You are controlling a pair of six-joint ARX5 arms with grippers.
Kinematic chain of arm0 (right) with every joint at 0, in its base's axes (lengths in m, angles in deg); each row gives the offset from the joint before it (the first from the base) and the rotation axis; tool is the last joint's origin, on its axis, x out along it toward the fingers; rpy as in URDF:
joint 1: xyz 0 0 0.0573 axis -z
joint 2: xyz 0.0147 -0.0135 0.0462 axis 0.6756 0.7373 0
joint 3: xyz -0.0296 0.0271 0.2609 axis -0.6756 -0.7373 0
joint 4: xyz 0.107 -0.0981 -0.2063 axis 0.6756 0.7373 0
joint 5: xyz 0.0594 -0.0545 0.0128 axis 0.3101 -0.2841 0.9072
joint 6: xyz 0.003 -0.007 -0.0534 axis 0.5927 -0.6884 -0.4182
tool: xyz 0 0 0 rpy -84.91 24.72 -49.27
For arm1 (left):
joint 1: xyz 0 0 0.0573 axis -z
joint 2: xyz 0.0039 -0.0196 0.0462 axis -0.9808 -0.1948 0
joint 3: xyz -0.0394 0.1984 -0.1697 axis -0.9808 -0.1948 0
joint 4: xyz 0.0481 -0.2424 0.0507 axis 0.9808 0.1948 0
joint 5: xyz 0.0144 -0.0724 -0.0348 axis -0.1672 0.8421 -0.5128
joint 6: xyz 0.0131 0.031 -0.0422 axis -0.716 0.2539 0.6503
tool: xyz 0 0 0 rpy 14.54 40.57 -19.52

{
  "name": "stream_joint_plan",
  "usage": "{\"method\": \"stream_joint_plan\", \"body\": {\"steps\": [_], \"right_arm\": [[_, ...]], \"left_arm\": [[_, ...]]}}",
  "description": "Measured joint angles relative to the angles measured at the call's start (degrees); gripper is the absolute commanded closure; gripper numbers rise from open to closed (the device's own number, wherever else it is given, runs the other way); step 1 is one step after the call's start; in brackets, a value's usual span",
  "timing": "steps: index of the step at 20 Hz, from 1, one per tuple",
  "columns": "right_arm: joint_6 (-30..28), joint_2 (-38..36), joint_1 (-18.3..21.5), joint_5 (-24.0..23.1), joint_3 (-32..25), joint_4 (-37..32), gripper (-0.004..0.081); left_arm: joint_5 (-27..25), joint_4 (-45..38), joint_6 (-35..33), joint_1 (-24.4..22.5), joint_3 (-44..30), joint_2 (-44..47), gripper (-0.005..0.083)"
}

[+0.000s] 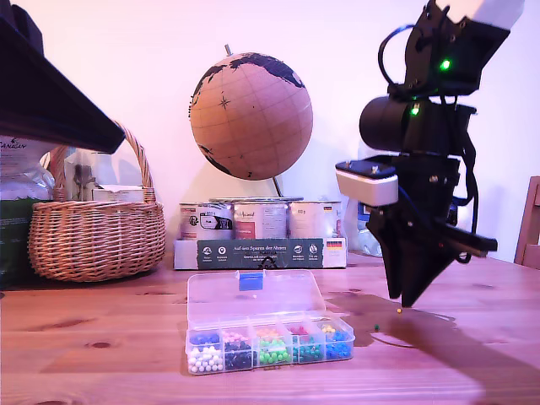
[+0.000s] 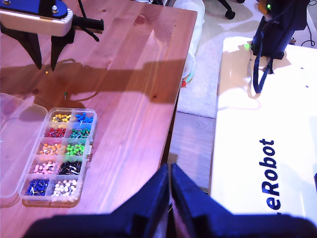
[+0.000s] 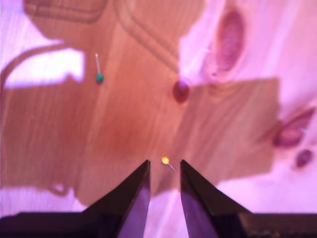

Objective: Sort the loose pins on the table into their correct compartments

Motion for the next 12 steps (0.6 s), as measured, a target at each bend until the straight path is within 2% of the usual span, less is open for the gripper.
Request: {"method": "stream_joint_plan", "body": {"steps": [12], "right_arm": [[0.0,1.0,0.0,0.0,0.8,-0.9,0.0606]], "left_arm": [[-0.2,0.5,0.0,0.0,0.0,0.0,0.0797]]}}
